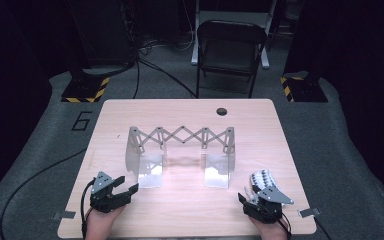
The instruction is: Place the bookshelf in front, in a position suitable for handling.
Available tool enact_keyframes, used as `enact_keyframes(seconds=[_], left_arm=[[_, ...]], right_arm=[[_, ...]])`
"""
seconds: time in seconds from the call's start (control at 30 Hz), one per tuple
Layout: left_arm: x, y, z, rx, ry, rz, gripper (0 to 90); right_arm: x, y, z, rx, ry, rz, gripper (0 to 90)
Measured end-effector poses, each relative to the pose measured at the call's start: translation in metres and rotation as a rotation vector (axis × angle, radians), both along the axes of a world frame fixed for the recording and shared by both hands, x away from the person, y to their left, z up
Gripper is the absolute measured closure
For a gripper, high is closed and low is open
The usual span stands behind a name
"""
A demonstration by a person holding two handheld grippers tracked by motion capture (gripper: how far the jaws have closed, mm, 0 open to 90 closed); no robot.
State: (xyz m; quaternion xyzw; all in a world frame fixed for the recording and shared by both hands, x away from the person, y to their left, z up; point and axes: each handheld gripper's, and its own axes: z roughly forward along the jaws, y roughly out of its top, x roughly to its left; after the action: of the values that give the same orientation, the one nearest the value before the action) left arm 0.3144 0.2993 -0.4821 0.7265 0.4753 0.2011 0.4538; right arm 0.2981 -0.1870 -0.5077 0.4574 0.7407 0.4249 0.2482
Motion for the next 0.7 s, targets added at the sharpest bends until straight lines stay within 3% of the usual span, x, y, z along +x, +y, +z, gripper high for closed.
enact_keyframes(seconds=[0.07, 0.13, 0.2, 0.27, 0.3, 0.33, 0.37, 0.5, 0.53, 0.57, 0.7], left_arm=[[-0.001, 0.0, 0.001, -0.007, -0.019, 0.017, 36.0], [-0.004, 0.002, 0.006, -0.03, -0.047, 0.032, 35.0], [-0.005, 0.003, 0.007, -0.032, -0.036, 0.024, 33.5], [-0.005, 0.003, 0.009, -0.006, -0.029, 0.019, 33.4], [-0.006, 0.002, 0.011, 0.016, -0.052, 0.014, 33.7], [-0.006, 0.002, 0.011, 0.016, -0.052, 0.014, 34.4], [-0.008, -0.001, 0.014, 0.032, -0.084, 0.028, 35.0], [-0.005, -0.002, 0.019, 0.03, -0.057, 0.002, 35.3], [-0.002, -0.002, 0.019, 0.027, -0.045, -0.002, 35.8], [-0.002, -0.002, 0.019, 0.027, -0.045, -0.002, 35.8], [0.004, -0.003, 0.022, 0.033, -0.021, -0.005, 34.0]], right_arm=[[0.0, 0.0, 0.0, 0.001, -0.016, -0.002, 37.5], [0.002, -0.001, 0.003, 0.02, 0.003, 0.0, 37.3], [0.002, -0.002, 0.004, 0.027, 0.01, 0.005, 37.2], [0.002, -0.003, 0.009, 0.046, -0.013, 0.011, 39.2], [0.002, -0.001, 0.012, 0.021, -0.039, 0.024, 37.8], [0.002, -0.001, 0.012, 0.021, -0.039, 0.024, 37.8], [0.003, 0.001, 0.014, 0.018, -0.034, 0.022, 33.4], [0.006, 0.004, 0.018, 0.03, -0.042, 0.01, 33.1], [0.011, 0.004, 0.021, 0.026, -0.013, 0.02, 32.1], [0.011, 0.004, 0.021, 0.026, -0.013, 0.02, 32.1], [0.018, 0.006, 0.028, 0.065, -0.014, 0.022, 34.1]])
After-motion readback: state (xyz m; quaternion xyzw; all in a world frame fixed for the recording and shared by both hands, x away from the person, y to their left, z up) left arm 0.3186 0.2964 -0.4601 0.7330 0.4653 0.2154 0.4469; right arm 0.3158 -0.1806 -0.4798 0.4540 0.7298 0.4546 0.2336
